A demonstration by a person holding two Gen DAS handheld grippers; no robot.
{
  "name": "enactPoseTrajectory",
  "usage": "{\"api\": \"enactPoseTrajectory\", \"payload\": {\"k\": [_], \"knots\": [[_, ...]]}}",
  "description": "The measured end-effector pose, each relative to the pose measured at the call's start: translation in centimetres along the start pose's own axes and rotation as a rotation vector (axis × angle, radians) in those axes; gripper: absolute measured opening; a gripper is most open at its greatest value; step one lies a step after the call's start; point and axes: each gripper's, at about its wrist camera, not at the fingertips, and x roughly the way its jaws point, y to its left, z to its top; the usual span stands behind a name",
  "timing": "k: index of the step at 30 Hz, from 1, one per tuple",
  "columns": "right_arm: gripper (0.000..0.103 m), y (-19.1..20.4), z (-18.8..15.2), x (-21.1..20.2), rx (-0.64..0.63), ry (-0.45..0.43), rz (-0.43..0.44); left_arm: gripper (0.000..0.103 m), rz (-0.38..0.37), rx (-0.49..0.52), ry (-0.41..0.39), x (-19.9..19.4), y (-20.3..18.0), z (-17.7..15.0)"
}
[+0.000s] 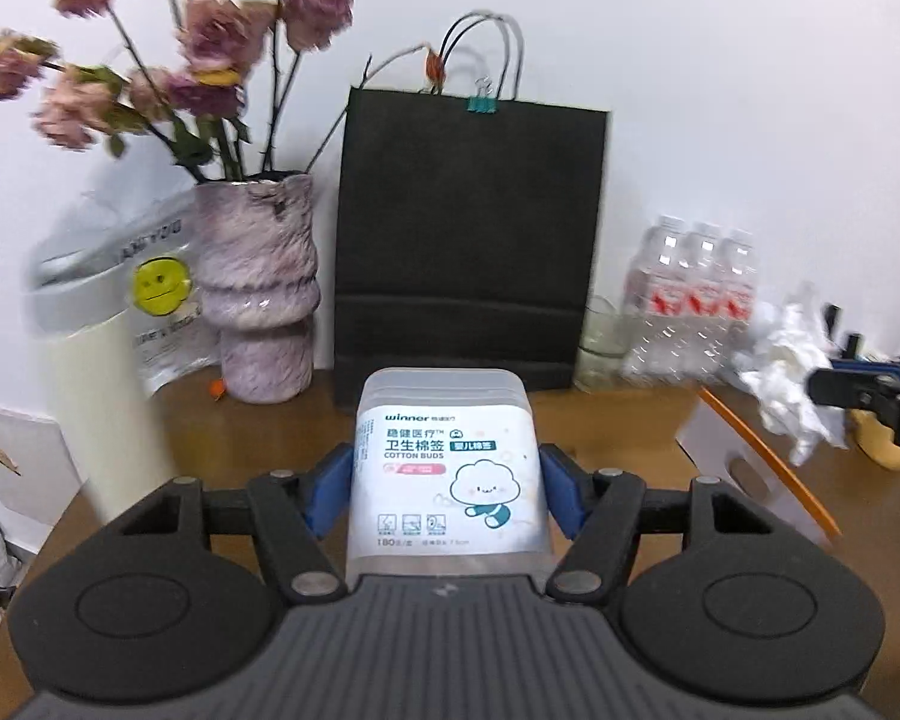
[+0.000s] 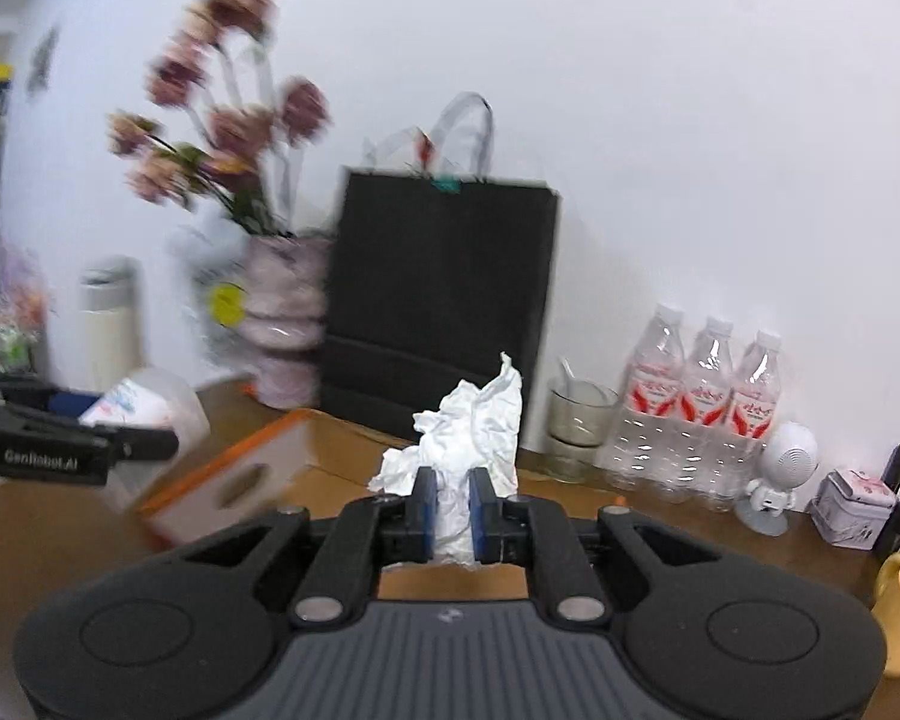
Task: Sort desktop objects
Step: 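Carry both items into the red cardboard box and open both tools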
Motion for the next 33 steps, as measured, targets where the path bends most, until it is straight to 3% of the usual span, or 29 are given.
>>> {"api": "enactPoseTrajectory", "payload": {"k": [5, 8, 12, 14, 21, 25, 27, 29, 31, 33], "knots": [[0.011, -3.9, 2.8, 6.7, 0.067, 0.121, -0.024, 0.067, 0.025, -0.026, 0.099, 6.7, 0.0, 3.6], [0.011, -4.8, 2.9, 11.1, 0.069, 0.246, -0.048, 0.067, 0.046, -0.022, 0.166, 10.2, 0.3, 4.6], [0.011, -4.9, 1.2, 17.0, 0.088, 0.434, -0.05, 0.067, 0.017, 0.049, 0.258, 13.7, -0.8, 3.2], [0.011, -4.3, 0.0, 19.3, 0.065, 0.5, -0.064, 0.067, 0.038, 0.105, 0.302, 15.3, -1.7, 2.0], [0.013, -3.5, -2.9, 23.0, 0.073, 0.636, -0.076, 0.068, 0.055, 0.076, 0.428, 17.6, -0.9, -0.1], [0.028, -4.4, -2.4, 22.8, 0.123, 0.672, -0.052, 0.068, 0.029, 0.039, 0.479, 17.8, -0.8, 1.1], [0.052, -5.0, -1.2, 22.0, 0.155, 0.664, -0.038, 0.068, 0.005, -0.002, 0.5, 17.1, -0.5, 2.6], [0.062, -5.3, 0.1, 20.4, 0.167, 0.647, -0.039, 0.07, -0.014, -0.008, 0.485, 15.7, -0.5, 4.4], [0.064, -5.9, 1.5, 18.7, 0.201, 0.653, -0.038, 0.085, -0.034, -0.008, 0.492, 14.2, -0.7, 6.3], [0.077, -6.7, 3.0, 17.2, 0.262, 0.678, -0.037, 0.094, -0.054, -0.007, 0.517, 12.8, -1.0, 8.1]]}}
